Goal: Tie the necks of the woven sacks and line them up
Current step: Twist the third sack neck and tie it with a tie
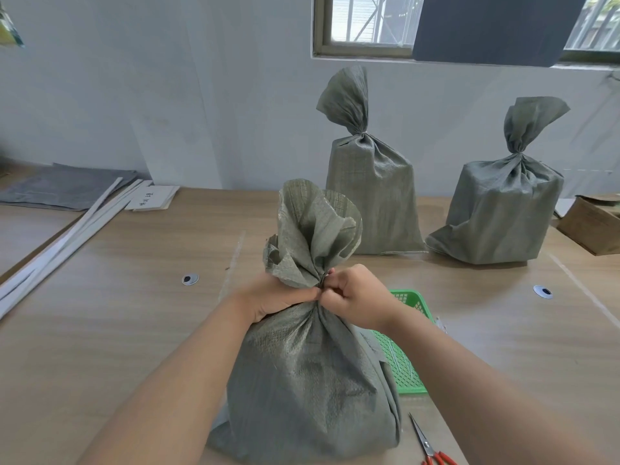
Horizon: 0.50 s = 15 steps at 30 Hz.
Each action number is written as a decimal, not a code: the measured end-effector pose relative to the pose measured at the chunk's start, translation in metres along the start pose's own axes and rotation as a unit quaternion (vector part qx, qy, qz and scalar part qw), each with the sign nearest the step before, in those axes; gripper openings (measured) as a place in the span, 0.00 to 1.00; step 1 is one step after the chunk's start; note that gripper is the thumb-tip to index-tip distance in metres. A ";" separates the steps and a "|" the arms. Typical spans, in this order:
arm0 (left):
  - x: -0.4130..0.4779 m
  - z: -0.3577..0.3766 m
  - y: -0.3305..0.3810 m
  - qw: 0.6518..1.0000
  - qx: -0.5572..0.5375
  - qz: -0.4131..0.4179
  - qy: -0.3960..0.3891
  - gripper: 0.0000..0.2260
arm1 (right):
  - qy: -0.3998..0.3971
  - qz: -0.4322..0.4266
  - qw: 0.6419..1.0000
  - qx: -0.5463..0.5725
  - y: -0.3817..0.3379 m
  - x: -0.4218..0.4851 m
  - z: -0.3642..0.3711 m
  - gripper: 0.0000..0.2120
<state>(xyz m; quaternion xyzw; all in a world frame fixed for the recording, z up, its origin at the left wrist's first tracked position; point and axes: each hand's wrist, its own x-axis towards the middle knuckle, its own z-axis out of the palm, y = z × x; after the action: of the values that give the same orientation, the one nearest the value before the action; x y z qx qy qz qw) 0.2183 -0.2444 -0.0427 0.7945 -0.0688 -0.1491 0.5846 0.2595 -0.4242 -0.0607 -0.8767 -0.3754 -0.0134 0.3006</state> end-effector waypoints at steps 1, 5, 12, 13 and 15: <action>0.001 0.000 0.000 1.000 0.006 0.004 0.006 0.08 | 0.012 -0.006 1.000 -0.002 -0.001 -0.001 0.002 0.15; 0.006 0.000 -0.003 0.999 0.037 0.002 0.022 0.03 | 0.047 -0.020 0.999 -0.008 0.000 -0.003 0.000 0.13; 0.010 0.000 0.001 0.996 0.082 0.014 0.042 0.04 | 0.059 -0.004 0.998 0.007 0.009 -0.004 0.002 0.13; 0.010 0.000 0.001 0.996 0.078 0.015 0.046 0.08 | 0.056 -0.001 0.998 0.008 0.009 -0.003 0.001 0.13; 0.009 0.001 0.003 0.997 0.054 0.009 0.047 0.12 | 0.051 0.002 0.999 0.016 0.011 -0.002 -0.002 0.14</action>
<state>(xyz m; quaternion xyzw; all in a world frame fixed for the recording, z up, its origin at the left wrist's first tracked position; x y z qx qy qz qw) 0.2269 -0.2485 -0.0417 0.8307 -0.0564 -0.1022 0.5444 0.2653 -0.4328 -0.0651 -0.8706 -0.3579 -0.0516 0.3335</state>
